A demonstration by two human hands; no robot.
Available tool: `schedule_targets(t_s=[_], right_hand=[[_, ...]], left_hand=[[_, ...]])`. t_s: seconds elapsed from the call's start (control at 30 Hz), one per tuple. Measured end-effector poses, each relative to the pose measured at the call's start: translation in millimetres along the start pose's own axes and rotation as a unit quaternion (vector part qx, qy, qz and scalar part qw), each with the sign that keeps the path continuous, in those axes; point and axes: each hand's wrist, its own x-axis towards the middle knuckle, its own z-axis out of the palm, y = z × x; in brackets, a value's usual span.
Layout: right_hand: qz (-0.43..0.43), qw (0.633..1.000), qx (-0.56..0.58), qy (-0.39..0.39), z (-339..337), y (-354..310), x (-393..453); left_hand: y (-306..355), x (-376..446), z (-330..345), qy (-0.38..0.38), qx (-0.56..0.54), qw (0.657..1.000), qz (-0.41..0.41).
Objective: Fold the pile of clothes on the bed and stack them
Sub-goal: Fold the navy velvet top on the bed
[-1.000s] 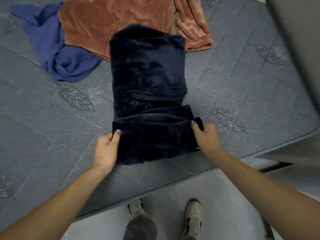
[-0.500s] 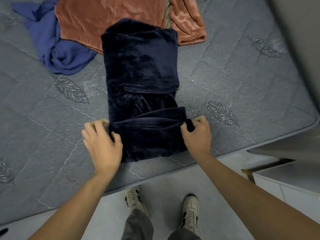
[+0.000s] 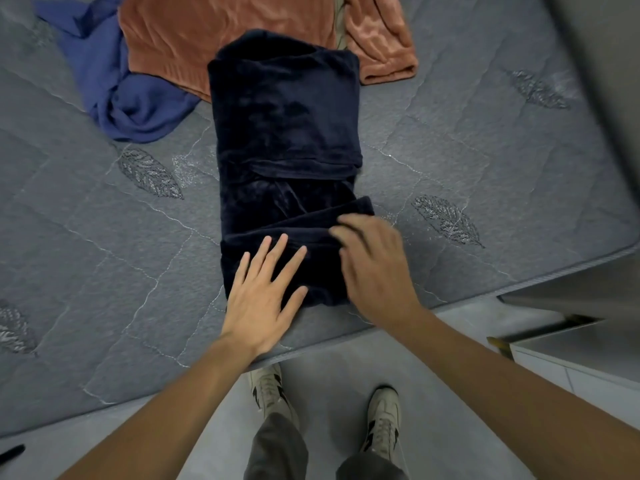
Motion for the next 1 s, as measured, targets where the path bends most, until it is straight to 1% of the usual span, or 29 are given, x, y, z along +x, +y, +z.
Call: schedule_targets(t_s=[0.03,0.07,0.1,0.13,0.17,0.27,0.33,0.43,0.63,0.77,0.9,1.0], right_hand=[[-0.060,0.997,0.021,-0.054,4.7,-10.0,-6.5],[-0.105,0.987,0.015,-0.123,9.3,-17.0,-14.6],[-0.133,0.974,-0.018,-0.181,13.8,-16.7,-22.5],[-0.142,0.964,-0.053,-0.218,16.8,-9.4,-27.3],[-0.136,0.960,-0.075,-0.235,18.6,1.4,-27.0],[-0.094,0.959,-0.095,-0.251,20.6,29.6,-11.9],[-0.104,0.949,-0.109,-0.279,24.5,41.7,-4.8],[-0.127,0.930,-0.130,-0.319,24.3,55.5,2.8],[-0.117,0.919,-0.151,-0.344,22.6,56.5,4.6],[-0.121,0.922,-0.156,-0.333,12.8,46.8,-7.0],[-0.169,0.927,-0.154,-0.298,-5.2,42.1,-24.4],[-0.210,0.926,-0.138,-0.282,-24.1,43.3,-55.3]], left_hand=[[-0.6,-0.1,1.6,0.001,-0.001,1.000,-0.001],[-1.9,-0.8,2.8,0.004,-0.002,1.000,0.001],[-3.9,-1.1,3.7,0.008,-0.001,1.000,0.003],[-6.0,-1.3,4.5,0.010,0.004,1.000,0.003],[-8.5,-1.2,4.7,0.011,0.010,1.000,0.000],[-17.3,-2.3,5.4,0.013,-0.001,1.000,0.004],[-24.9,-4.9,4.7,-0.007,-0.009,0.999,0.030],[-43.3,-5.6,-0.3,-0.036,0.029,0.997,0.056],[-63.8,-5.9,-5.8,-0.059,0.070,0.995,0.028],[-63.9,-21.1,-3.0,-0.052,0.063,0.996,0.018],[-46.2,-51.9,1.8,-0.044,0.041,0.998,0.005],[-15.3,-91.7,12.6,-0.065,0.025,0.998,-0.008]])
